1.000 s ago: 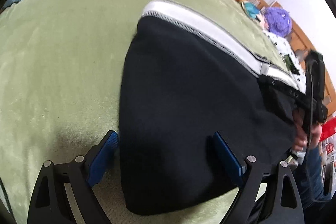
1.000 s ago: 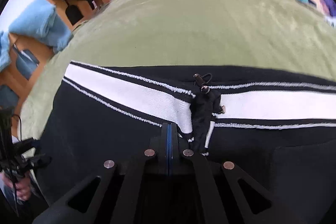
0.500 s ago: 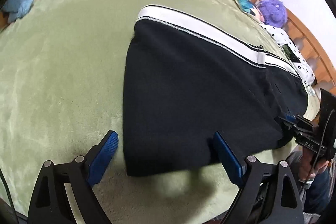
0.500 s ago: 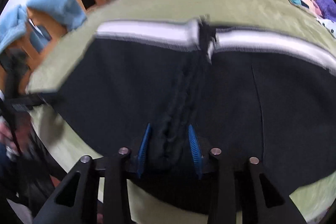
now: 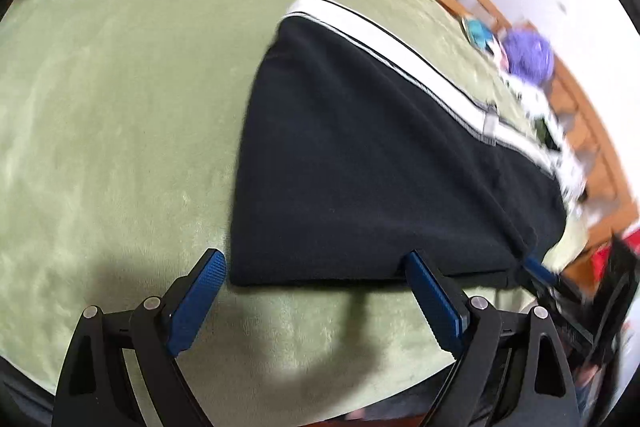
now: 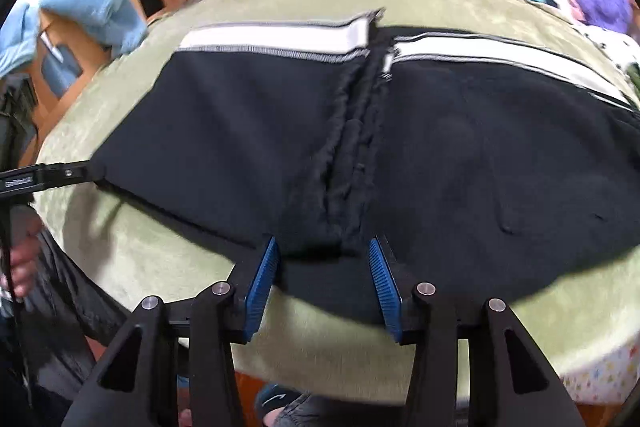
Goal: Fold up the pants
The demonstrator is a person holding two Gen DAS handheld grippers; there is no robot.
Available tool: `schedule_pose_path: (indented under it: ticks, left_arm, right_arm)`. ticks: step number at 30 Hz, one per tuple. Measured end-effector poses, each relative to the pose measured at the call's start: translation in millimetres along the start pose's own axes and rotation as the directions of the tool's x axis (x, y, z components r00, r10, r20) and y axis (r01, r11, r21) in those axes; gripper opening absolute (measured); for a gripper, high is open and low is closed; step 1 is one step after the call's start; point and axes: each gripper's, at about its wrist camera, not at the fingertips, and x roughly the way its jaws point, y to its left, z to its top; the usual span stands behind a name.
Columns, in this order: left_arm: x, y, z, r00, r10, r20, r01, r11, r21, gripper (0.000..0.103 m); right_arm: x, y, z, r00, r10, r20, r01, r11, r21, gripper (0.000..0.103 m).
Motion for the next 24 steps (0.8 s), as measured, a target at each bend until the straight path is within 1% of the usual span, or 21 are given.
schedule_pose_path:
  ticks: [1,3,5,7,10,14,15,16,17,18,19,20,22,24]
  left_arm:
    - [-0.6,3.8,-0.7,1.000,-0.018,0.013,0.018,1.000,-0.023,0.091]
    - [-3.0,9.4,-2.9,0.999,-0.039,0.035,0.041,0.998,-0.055,0.091]
    - [-6.3,18.8,-1.9,0.997,-0.062,0.040,0.065,0.994,-0.087,0.091]
    - [-0.7,24.1,0.9,0.996,-0.086,0.034,0.090,0.988,-0.122,0.091]
    - [3.1,24.5,0.0,0.996,-0.074,0.040,0.079,0.987,-0.141,0.091]
    - [9.6,14.9,1.5,0.998,-0.020,0.054,0.027,0.991,-0.128,0.090]
    - [10.8,10.4,2.3,0.998,-0.011,0.063,0.020,0.991,-0.132,0.088]
    - [12.3,4.0,5.0,0.998,-0.002,0.070,0.012,0.991,-0.133,0.079]
    - [10.6,4.2,5.6,0.997,0.003,0.076,0.007,0.992,-0.126,0.073]
    - [10.8,-3.0,7.8,0.997,-0.003,0.073,0.010,0.995,-0.099,0.059]
    - [12.9,-14.5,12.9,0.997,0.002,0.079,0.003,0.998,-0.063,0.044]
    - [7.7,-17.8,14.7,0.995,0.006,0.096,-0.003,0.999,-0.039,0.038]
    - [-8.0,-17.7,22.0,0.992,-0.042,0.115,0.048,0.998,-0.044,0.028]
    - [-21.5,-23.8,30.7,0.988,-0.070,0.135,0.076,0.996,-0.045,0.026]
  right_arm:
    - [-11.3,1.2,-2.0,0.999,-0.020,0.030,0.020,1.000,-0.001,0.046]
    - [-26.7,0.7,-5.7,0.997,-0.031,0.064,0.031,1.000,-0.002,0.046]
    - [-40.1,-6.8,-9.9,0.995,-0.065,0.079,0.065,0.998,0.010,0.046]
    - [-50.2,-19.2,-16.6,0.992,-0.088,0.086,0.085,0.996,0.041,0.047]
    - [-52.8,-43.7,-14.1,0.992,-0.090,0.084,0.078,0.988,0.133,0.048]
    - [-52.9,-72.9,-14.5,0.992,-0.072,0.107,0.043,0.966,0.255,0.049]
    - [-53.0,-76.6,-14.6,0.992,-0.057,0.115,0.024,0.961,0.275,0.049]
    - [-51.2,-79.6,-12.7,0.992,-0.033,0.124,-0.005,0.955,0.296,0.049]
    - [-50.1,-82.2,-11.5,0.992,-0.010,0.130,-0.032,0.949,0.312,0.049]
    - [-47.9,-82.4,-9.2,0.991,0.007,0.133,-0.050,0.946,0.320,0.049]
    - [-46.1,-80.4,-7.2,0.991,0.009,0.133,-0.051,0.948,0.315,0.049]
    - [-43.6,-77.8,-4.4,0.992,-0.002,0.130,-0.037,0.953,0.300,0.049]
    - [-41.0,-73.8,-2.2,0.992,-0.019,0.123,-0.016,0.961,0.276,0.049]
    - [-40.8,-74.7,-1.7,0.992,-0.017,0.121,-0.017,0.963,0.269,0.049]
